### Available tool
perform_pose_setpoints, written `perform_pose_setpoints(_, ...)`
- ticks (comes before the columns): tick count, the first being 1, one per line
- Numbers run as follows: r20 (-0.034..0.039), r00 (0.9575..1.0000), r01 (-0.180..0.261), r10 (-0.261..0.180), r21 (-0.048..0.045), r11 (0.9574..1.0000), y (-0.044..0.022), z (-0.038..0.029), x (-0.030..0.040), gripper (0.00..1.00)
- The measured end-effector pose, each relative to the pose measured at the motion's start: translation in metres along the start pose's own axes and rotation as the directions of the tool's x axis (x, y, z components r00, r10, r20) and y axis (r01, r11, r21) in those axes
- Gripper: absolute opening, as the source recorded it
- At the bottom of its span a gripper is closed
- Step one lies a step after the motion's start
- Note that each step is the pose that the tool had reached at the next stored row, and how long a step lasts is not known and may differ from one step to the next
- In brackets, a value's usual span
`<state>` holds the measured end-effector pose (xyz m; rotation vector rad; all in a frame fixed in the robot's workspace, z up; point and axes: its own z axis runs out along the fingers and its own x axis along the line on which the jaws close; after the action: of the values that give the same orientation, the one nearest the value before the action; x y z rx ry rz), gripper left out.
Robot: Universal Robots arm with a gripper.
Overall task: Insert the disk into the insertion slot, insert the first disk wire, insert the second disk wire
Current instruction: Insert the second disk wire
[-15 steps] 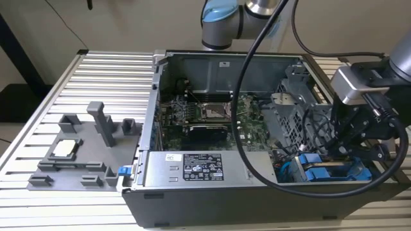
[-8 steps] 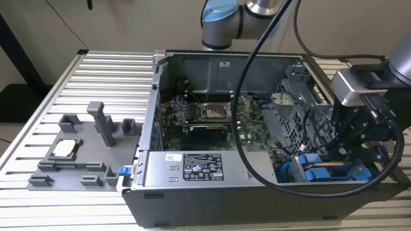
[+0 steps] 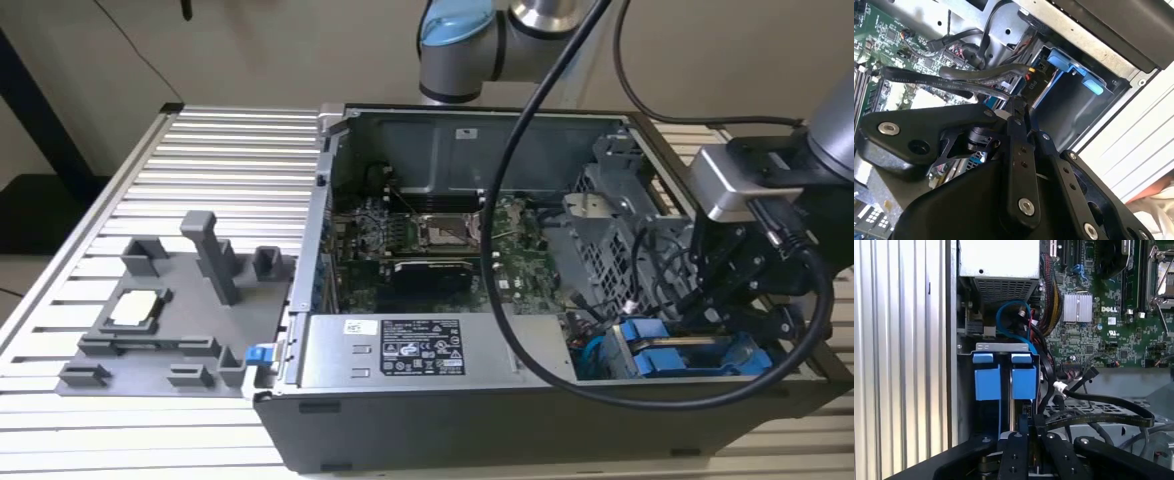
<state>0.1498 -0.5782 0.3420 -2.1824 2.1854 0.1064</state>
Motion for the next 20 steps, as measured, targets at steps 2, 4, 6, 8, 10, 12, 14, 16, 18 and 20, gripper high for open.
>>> perform_pose_setpoints(2, 0.0014, 1.0000, -0.004, 0.004, 0.0005, 1.0000, -0.0005, 0.0004, 0.0000, 0.16)
perform_pose_setpoints(4, 0.0014, 0.9999, -0.011, 0.011, 0.0013, 0.9999, -0.0006, 0.0007, 0.0001, 0.16)
perform_pose_setpoints(6, 0.0014, 0.9997, -0.024, 0.024, 0.0023, 0.9997, -0.0006, 0.0011, 0.0000, 0.16)
perform_pose_setpoints(8, 0.0018, 0.9992, -0.041, 0.041, 0.0036, 0.9992, -0.0006, 0.0013, 0.0001, 0.16)
perform_pose_setpoints(10, 0.0022, 0.9987, -0.051, 0.051, 0.0045, 0.9987, -0.0006, 0.0016, 0.0001, 0.16)
perform_pose_setpoints(12, 0.0024, 0.9984, -0.057, 0.057, 0.0051, 0.9984, -0.0006, 0.0016, -0.0002, 0.16)
perform_pose_setpoints(14, 0.0029, 0.9981, -0.061, 0.061, 0.0056, 0.9981, -0.0006, 0.0017, -0.0010, 0.16)
perform_pose_setpoints(16, 0.0039, 0.9978, -0.066, 0.066, 0.0057, 0.9978, -0.0006, 0.0025, -0.0016, 0.16)
perform_pose_setpoints(18, 0.0026, 0.9978, -0.066, 0.066, 0.0063, 0.9978, -0.0005, 0.0021, -0.0018, 0.16)
perform_pose_setpoints(20, 0.0024, 0.9978, -0.067, 0.067, 0.0070, 0.9977, -0.0005, 0.0035, -0.0017, 0.16)
